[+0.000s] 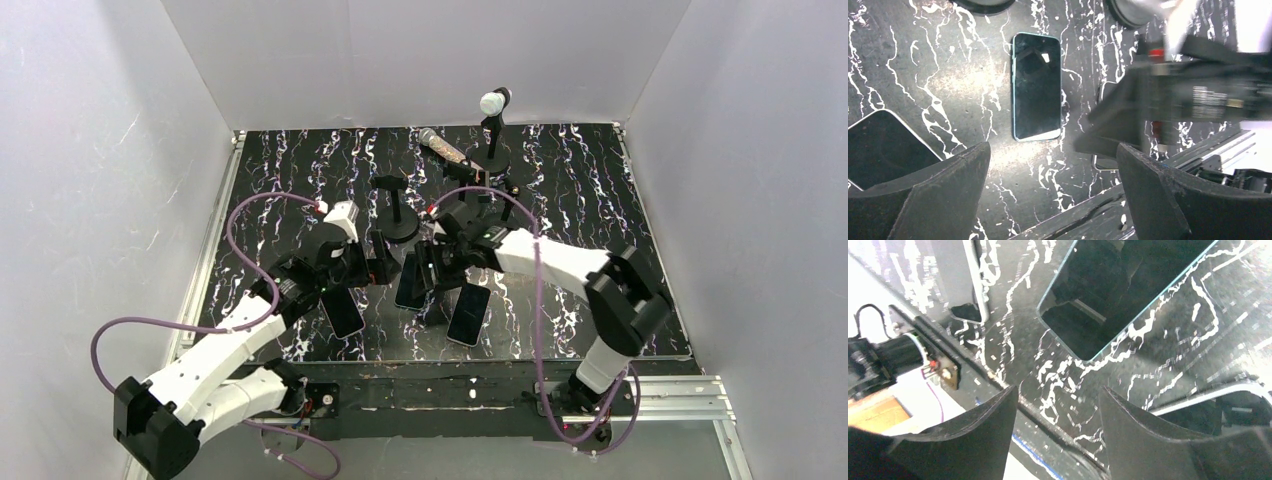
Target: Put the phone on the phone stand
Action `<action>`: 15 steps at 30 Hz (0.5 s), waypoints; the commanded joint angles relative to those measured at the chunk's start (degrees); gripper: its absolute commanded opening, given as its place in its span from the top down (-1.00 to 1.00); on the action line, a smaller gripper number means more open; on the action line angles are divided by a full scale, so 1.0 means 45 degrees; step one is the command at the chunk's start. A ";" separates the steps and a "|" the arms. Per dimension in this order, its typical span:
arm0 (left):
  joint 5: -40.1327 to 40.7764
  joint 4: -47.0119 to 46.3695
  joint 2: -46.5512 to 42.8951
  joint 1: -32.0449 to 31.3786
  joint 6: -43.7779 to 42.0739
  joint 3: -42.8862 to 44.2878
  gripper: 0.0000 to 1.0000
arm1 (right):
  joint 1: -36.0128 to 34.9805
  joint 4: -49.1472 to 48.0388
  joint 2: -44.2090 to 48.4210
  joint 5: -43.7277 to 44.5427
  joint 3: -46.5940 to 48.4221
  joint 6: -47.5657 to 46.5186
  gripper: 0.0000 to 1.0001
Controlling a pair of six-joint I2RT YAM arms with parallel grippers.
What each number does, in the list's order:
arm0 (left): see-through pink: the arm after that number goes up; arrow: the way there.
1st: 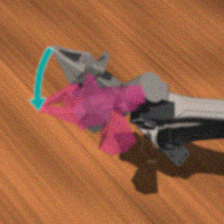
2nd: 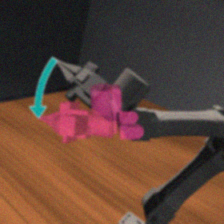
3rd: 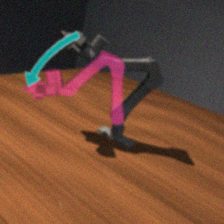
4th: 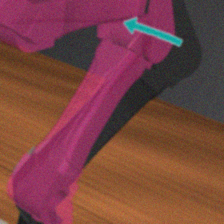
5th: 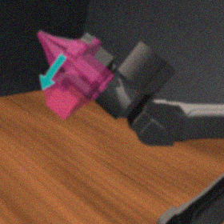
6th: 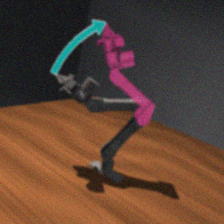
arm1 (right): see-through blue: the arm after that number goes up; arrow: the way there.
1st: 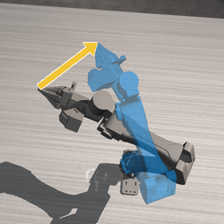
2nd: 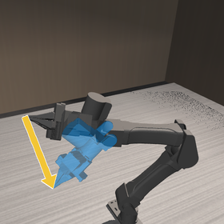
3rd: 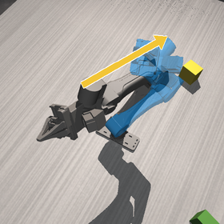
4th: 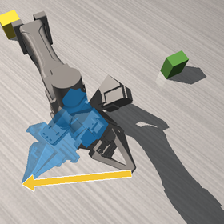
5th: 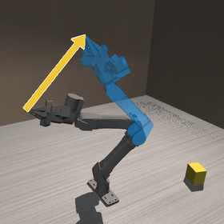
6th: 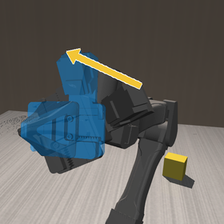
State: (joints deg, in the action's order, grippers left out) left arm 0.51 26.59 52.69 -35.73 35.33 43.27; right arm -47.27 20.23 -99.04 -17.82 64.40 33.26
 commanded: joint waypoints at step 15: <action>0.1732 0.0207 0.7612 -0.2194 -0.1424 0.2712 -0.97 | 0.2983 0.1338 0.9923 0.1583 -0.4711 0.0264 -0.76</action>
State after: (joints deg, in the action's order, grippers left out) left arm 3.68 27.05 81.97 -42.37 29.41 51.86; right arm -38.59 25.06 -59.79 -10.24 43.27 35.97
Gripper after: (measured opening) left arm 0.982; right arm 0.840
